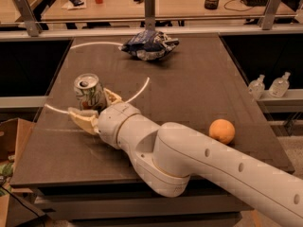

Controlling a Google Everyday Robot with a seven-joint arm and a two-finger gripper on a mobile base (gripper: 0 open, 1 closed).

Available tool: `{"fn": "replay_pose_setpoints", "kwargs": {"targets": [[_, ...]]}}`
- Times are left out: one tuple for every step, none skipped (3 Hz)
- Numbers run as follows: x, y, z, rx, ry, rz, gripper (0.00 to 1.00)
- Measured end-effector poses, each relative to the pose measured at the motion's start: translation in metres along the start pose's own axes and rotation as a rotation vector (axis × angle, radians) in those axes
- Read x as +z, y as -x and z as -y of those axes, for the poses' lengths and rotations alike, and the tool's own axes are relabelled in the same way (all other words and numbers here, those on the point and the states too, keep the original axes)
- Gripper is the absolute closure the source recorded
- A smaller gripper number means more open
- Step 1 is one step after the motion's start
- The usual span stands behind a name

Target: Move 7up can near blue chip bag

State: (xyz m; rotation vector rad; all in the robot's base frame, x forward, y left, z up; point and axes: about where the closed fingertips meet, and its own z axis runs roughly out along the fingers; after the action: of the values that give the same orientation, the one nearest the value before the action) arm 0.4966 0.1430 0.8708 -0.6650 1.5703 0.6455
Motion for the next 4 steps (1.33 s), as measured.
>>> {"fn": "replay_pose_setpoints", "kwargs": {"targets": [[0.003,-0.001,-0.003,-0.006,0.013,0.011,0.64],[0.01,0.0,0.0,-0.033,0.01,-0.006,0.87],[0.027,0.002,0.019,-0.089,-0.028,-0.01,1.0],[0.048,0.004,0.035,-0.125,-0.091,0.008,1.0]]}}
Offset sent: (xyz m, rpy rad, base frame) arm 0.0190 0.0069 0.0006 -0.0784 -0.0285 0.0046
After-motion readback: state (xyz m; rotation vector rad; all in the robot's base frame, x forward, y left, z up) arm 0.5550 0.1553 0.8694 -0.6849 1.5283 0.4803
